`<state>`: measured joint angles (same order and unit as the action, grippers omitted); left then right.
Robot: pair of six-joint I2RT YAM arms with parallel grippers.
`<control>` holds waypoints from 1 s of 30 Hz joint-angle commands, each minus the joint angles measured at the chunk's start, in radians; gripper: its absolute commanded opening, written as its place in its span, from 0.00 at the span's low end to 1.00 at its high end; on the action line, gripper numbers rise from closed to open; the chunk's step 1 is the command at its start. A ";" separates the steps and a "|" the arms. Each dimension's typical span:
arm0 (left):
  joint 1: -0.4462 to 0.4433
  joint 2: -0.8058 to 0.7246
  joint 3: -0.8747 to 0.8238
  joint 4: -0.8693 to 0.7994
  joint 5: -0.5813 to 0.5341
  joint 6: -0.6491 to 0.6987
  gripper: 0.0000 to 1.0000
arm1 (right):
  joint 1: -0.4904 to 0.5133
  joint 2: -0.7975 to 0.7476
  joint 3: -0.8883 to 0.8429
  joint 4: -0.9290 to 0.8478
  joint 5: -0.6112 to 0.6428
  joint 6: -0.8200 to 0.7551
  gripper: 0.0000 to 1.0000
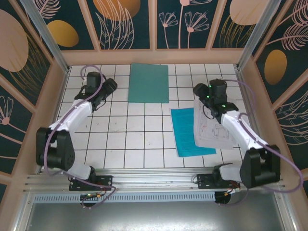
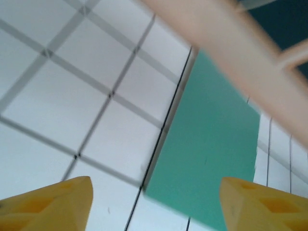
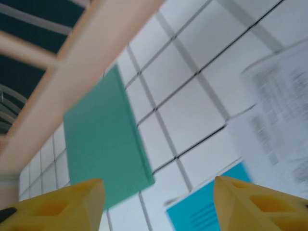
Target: Put the files into the folder
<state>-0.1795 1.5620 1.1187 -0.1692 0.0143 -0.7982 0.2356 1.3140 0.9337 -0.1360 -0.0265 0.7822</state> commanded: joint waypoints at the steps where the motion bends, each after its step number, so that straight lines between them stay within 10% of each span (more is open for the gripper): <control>1: -0.033 0.104 0.103 -0.112 0.166 0.021 0.65 | 0.063 0.120 0.058 -0.029 -0.154 -0.022 0.58; 16: -0.041 0.651 0.608 -0.252 0.224 0.175 0.56 | 0.152 0.767 0.547 0.037 -0.339 -0.008 0.42; 30: -0.040 0.801 0.739 -0.271 0.145 0.194 0.53 | 0.151 1.022 0.825 -0.081 -0.297 0.003 0.33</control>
<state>-0.2234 2.3333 1.8294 -0.4053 0.1852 -0.6292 0.3817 2.2982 1.7061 -0.1516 -0.3382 0.7761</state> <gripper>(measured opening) 0.534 0.328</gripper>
